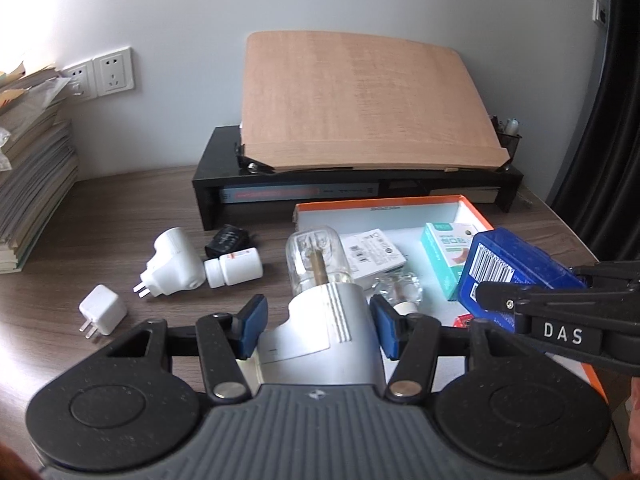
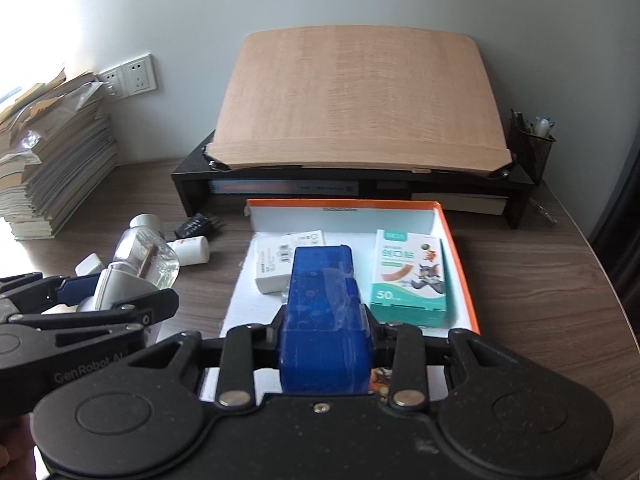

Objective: Organize rigid objects
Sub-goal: 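Carry the white adapter with left tool while right tool carries blue case over tray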

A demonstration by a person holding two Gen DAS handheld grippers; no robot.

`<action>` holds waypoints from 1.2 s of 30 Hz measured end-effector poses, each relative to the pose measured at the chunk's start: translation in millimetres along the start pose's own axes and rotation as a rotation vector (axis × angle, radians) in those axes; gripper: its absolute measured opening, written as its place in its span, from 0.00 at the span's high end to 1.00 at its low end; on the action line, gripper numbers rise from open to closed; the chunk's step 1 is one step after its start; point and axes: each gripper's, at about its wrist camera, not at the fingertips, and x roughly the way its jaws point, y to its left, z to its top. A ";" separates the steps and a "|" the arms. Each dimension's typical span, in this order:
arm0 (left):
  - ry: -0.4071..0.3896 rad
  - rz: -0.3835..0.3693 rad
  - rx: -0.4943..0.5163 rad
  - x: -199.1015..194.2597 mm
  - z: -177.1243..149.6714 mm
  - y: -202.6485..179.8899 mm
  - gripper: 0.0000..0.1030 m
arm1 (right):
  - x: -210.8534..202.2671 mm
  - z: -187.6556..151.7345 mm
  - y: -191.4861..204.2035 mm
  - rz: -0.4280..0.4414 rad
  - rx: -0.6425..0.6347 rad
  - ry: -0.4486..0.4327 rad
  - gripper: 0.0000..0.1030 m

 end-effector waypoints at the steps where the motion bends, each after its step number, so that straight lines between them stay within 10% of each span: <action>1: 0.000 -0.004 0.004 0.6 0.2 -2.7 0.45 | -0.9 -0.6 -3.3 -0.004 0.006 -0.001 0.60; 36: 0.029 -0.066 0.071 10.8 -5.7 -50.4 0.45 | -4.1 -19.9 -45.7 -0.059 0.091 0.022 0.60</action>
